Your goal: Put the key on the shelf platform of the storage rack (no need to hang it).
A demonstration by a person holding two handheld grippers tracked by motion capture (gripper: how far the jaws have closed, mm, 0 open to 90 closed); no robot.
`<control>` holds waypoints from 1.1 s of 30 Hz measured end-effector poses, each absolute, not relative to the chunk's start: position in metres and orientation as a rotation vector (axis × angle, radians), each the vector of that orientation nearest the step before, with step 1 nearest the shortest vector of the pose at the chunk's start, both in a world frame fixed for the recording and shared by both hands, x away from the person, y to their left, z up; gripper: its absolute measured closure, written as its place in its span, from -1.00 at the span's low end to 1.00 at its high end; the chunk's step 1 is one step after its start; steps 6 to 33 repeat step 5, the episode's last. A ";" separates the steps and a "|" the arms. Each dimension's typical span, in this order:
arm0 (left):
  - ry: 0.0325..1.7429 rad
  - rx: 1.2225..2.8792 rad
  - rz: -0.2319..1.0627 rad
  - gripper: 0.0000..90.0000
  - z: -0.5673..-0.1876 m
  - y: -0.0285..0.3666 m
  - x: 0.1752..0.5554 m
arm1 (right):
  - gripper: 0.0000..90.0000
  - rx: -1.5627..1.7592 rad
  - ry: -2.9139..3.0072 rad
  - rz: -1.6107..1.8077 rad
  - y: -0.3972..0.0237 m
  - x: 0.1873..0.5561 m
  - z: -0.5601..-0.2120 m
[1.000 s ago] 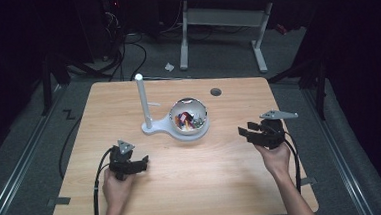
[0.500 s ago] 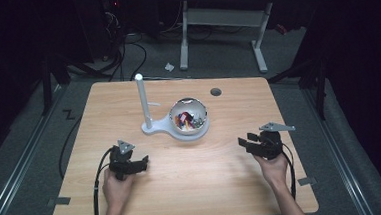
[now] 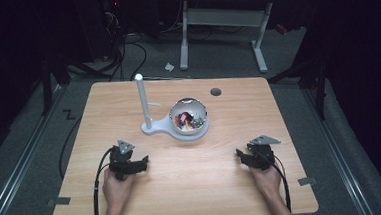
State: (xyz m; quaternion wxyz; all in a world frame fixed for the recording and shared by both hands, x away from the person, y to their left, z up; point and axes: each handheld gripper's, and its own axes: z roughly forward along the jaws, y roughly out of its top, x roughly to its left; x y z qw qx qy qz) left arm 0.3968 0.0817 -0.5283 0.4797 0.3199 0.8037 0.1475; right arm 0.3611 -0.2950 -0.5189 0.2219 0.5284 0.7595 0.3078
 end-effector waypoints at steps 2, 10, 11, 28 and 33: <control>1.961 0.781 0.360 -0.61 -0.528 0.082 0.397 | 0.00 1.457 2.098 0.846 -0.294 0.361 -0.519; 1.960 0.782 0.361 -0.61 -0.528 0.082 0.397 | -0.02 1.463 2.095 0.847 -0.295 0.361 -0.519; 1.960 0.782 0.361 -0.61 -0.528 0.082 0.397 | -0.02 1.463 2.095 0.847 -0.295 0.361 -0.519; 1.960 0.782 0.361 -0.61 -0.528 0.082 0.397 | -0.02 1.463 2.095 0.847 -0.295 0.361 -0.519; 1.960 0.782 0.361 -0.61 -0.528 0.082 0.397 | -0.02 1.463 2.095 0.847 -0.295 0.361 -0.519</control>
